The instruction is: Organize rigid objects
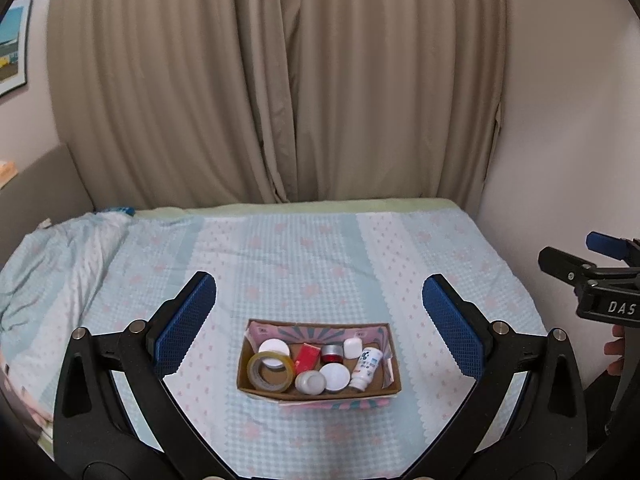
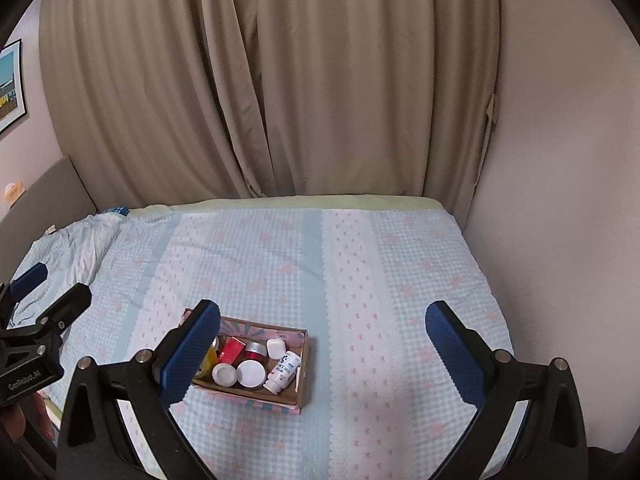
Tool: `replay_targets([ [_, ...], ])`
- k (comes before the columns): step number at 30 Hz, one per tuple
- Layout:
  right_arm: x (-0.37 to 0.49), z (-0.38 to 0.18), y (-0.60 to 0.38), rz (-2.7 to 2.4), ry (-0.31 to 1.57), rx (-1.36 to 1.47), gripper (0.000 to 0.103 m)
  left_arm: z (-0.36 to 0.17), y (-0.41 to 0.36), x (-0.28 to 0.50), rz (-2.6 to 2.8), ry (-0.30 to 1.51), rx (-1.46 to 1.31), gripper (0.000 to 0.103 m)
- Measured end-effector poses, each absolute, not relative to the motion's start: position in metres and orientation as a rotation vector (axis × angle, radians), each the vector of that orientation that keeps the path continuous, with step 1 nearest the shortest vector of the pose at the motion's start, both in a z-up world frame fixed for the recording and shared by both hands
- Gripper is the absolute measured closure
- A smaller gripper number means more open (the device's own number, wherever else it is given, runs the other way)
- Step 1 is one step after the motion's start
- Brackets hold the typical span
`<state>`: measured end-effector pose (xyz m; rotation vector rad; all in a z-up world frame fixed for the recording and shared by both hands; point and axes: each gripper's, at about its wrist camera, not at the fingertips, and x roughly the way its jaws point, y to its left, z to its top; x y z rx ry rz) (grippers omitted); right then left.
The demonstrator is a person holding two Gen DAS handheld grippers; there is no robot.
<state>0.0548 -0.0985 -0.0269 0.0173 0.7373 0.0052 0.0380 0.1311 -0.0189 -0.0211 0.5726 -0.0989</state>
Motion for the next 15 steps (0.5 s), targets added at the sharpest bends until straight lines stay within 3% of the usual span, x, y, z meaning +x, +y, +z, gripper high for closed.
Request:
replay_targets([
  [15,0.053,-0.025,-0.111,0.0,0.715,0.029,0.001,-0.015,0.121,0.033,-0.08,0.536,-0.001,0.0],
])
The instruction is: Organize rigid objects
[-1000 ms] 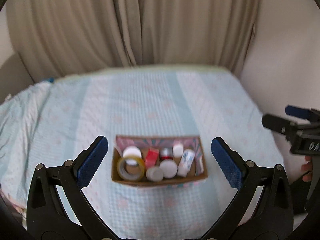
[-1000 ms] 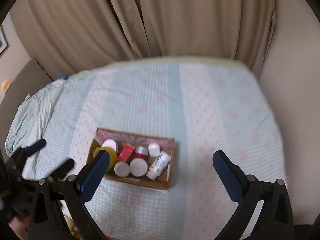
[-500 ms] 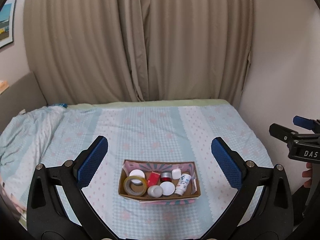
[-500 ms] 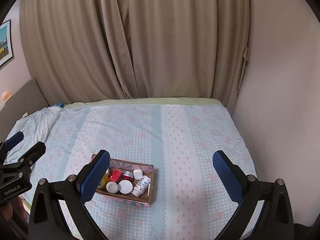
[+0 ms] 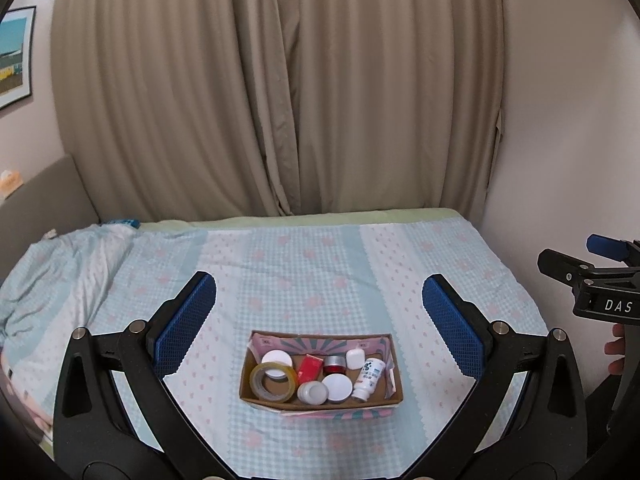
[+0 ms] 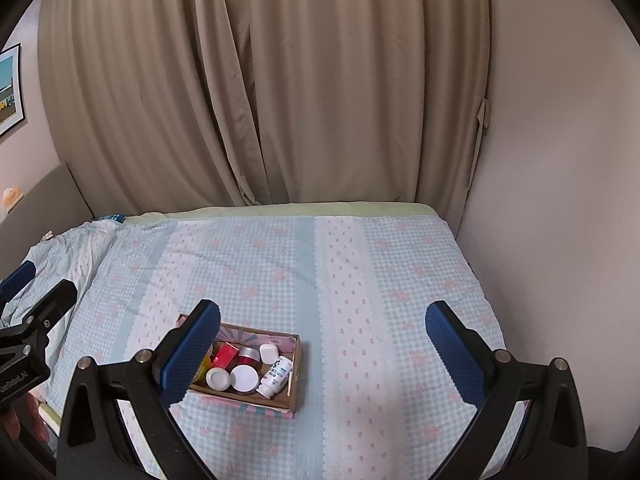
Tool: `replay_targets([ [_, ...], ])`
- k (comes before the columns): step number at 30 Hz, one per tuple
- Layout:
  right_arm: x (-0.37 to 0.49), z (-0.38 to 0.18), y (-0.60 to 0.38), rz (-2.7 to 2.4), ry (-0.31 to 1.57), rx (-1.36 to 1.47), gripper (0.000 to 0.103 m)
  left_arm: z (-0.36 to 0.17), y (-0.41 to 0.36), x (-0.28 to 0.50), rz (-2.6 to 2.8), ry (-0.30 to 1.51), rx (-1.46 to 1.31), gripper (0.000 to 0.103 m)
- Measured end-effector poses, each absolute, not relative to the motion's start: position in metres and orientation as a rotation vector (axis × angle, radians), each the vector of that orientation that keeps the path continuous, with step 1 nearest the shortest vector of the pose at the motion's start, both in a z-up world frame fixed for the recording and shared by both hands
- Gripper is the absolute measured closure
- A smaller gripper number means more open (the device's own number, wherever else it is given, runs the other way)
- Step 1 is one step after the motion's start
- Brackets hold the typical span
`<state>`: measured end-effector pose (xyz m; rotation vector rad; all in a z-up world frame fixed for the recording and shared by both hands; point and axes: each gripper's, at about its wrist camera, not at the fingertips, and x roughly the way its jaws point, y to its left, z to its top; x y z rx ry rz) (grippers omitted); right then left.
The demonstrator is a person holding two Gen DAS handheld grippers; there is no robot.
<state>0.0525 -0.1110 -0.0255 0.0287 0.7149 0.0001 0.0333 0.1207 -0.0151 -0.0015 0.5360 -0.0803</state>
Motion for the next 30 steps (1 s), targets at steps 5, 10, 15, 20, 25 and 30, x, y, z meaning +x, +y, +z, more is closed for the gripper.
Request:
replay_targets([
  [5,0.056,-0.026,-0.112,0.003,0.713,0.03,0.001,-0.015,0.121,0.035,-0.078,0.532,-0.004,0.0],
  [10,0.06,-0.026,-0.114,0.002,0.712,0.033,0.001,-0.015,0.121,0.038,-0.077,0.532,-0.006,0.0],
  [15,0.062,-0.026,-0.114,0.002,0.714,0.032,0.001,-0.015,0.12,0.04,-0.075,0.532,-0.007,0.0],
  [20,0.063,-0.025,-0.115,-0.001,0.712,0.033,0.001,-0.015,0.121,0.042,-0.069,0.529,-0.004,0.0],
  [25,0.064,-0.025,-0.116,-0.007,0.707,0.034,0.001,-0.016,0.121,0.044,-0.072,0.524,-0.01,0.0],
  [30,0.064,-0.026,-0.118,-0.014,0.704,0.035,0.001,-0.016,0.119,0.042,-0.074,0.519,-0.007,0.0],
])
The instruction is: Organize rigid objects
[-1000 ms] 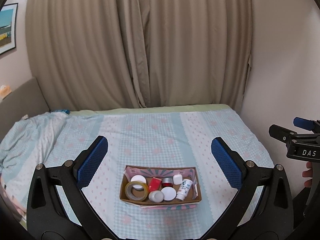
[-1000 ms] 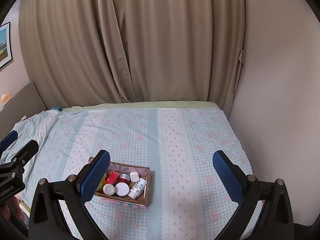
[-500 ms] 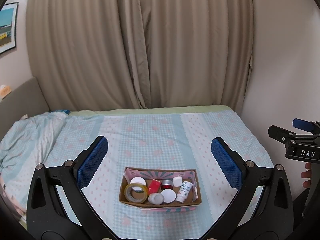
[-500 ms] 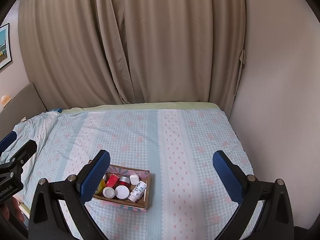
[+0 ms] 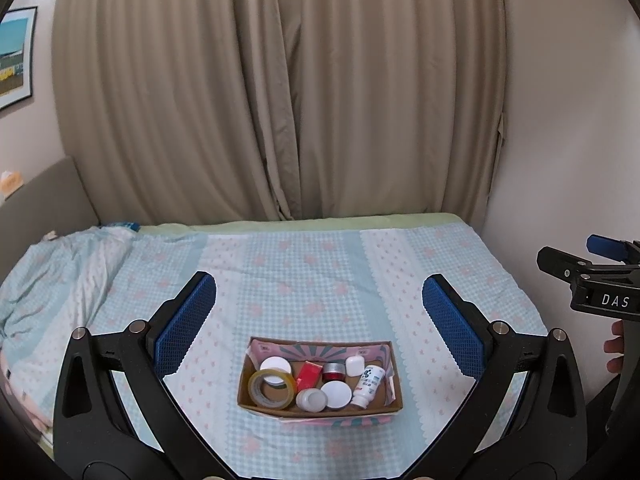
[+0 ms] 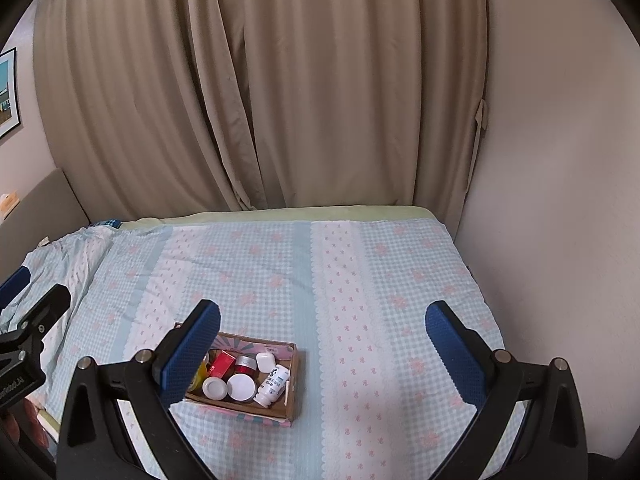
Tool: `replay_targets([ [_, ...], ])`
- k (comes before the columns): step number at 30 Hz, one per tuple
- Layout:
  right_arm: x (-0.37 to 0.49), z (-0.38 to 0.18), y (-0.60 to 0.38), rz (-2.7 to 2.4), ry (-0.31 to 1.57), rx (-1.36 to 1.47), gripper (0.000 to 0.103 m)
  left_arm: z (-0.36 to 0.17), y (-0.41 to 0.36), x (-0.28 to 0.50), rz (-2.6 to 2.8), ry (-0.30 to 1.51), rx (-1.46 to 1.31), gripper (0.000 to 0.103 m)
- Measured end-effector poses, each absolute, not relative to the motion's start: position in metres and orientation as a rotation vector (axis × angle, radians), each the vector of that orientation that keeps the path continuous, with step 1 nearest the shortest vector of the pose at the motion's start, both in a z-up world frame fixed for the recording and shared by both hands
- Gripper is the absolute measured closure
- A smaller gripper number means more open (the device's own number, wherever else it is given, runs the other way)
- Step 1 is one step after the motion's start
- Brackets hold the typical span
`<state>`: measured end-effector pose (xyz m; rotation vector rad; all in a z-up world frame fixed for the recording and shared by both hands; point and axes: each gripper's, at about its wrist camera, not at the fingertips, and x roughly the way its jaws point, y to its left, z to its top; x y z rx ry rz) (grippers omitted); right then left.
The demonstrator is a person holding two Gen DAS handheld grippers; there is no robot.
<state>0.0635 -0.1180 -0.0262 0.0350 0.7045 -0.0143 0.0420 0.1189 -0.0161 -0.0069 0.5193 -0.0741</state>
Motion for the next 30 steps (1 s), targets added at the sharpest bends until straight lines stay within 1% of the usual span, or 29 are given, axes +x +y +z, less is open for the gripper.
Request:
replay_targets([
  [24,0.0639,-0.0247,-0.1181,-0.017,0.699,0.033,0.001,-0.0141,0.1207,0.0419,-0.082,0.533,-0.046,0.0],
  [30,0.0635,-0.0246,-0.118,-0.018,0.698,0.034,0.001,-0.0096,0.1223,0.035,-0.047,0.496,-0.059,0.0],
])
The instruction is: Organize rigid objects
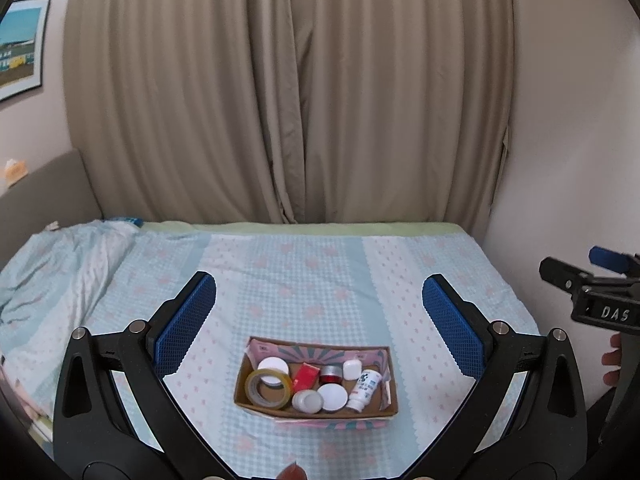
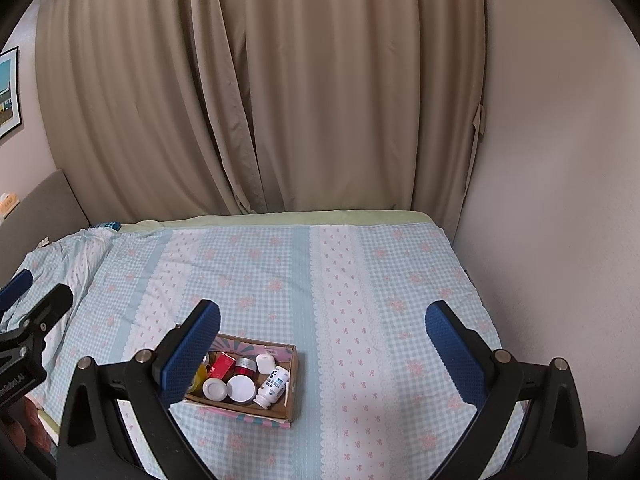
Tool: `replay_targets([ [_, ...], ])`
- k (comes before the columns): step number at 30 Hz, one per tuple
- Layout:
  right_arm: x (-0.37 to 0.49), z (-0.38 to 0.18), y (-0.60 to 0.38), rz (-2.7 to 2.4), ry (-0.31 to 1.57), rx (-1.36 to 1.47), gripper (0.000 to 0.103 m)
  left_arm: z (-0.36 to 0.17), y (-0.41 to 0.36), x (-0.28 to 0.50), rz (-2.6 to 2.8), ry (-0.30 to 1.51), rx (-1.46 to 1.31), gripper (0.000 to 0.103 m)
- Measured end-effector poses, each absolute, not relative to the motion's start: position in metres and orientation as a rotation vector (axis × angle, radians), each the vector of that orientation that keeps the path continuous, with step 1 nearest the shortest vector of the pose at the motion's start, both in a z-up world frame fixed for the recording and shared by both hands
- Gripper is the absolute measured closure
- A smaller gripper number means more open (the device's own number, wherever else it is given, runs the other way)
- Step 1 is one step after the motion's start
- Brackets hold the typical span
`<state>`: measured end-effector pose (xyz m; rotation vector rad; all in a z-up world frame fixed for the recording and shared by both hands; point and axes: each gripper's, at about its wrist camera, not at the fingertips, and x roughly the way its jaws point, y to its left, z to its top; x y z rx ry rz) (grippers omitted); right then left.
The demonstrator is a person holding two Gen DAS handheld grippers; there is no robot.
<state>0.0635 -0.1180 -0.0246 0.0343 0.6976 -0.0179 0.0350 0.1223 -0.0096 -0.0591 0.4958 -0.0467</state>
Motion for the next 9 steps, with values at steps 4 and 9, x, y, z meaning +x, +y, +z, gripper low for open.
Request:
replay_targets([
  [4,0.0634,-0.0251,-0.1179,-0.016,0.699,0.034,0.001,-0.0056,0.1223,0.0298,-0.017,0.47,-0.057,0.0],
  [9,0.0638,-0.0247,-0.1175,-0.017,0.699,0.034,0.001,-0.0045,0.1184,0.0266,-0.017,0.441,-0.033,0.0],
])
